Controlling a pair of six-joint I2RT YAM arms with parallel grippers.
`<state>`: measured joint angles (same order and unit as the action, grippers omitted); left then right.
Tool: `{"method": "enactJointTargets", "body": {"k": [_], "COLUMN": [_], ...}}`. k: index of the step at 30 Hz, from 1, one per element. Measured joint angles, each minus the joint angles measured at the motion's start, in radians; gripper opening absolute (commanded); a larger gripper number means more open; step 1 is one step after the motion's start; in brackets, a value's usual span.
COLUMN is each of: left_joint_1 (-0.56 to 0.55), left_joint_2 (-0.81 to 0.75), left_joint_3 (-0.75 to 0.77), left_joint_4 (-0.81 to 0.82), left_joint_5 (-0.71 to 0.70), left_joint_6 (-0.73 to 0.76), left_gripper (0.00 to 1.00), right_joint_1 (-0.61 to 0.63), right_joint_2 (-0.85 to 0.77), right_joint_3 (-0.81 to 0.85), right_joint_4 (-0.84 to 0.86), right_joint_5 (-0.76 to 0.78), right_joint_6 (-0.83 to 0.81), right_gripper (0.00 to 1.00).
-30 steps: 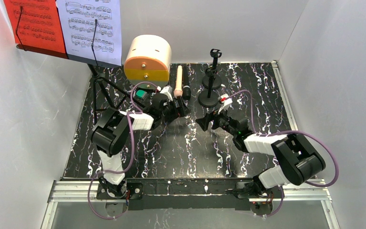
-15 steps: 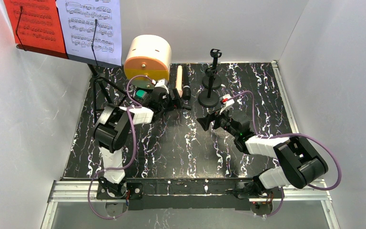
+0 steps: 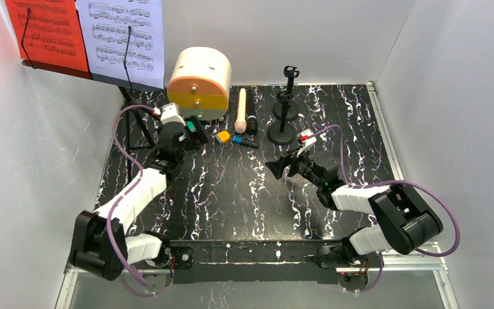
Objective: Pack up the instrument practice props
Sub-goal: Move the music stand to the center of the board.
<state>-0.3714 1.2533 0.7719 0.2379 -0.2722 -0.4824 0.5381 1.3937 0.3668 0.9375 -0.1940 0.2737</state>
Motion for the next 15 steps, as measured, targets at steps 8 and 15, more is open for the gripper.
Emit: {"method": "enactJointTargets", "body": {"k": [8, 15], "left_joint_1": [0.191, 0.279], "left_joint_2": [-0.213, -0.323], "left_joint_3": [-0.022, 0.0], "left_joint_4": [-0.224, -0.282], "left_joint_5": [-0.037, -0.117], "left_joint_6": [0.072, 0.241], "left_gripper": [0.87, 0.83], "right_joint_1": [0.0, 0.0], "right_joint_2": [0.0, 0.0], "right_joint_3": [-0.025, -0.038], "right_joint_4": [0.045, 0.09], "right_joint_5": [-0.013, -0.026], "right_joint_6": [0.009, 0.022], "right_gripper": [0.99, 0.99]}}
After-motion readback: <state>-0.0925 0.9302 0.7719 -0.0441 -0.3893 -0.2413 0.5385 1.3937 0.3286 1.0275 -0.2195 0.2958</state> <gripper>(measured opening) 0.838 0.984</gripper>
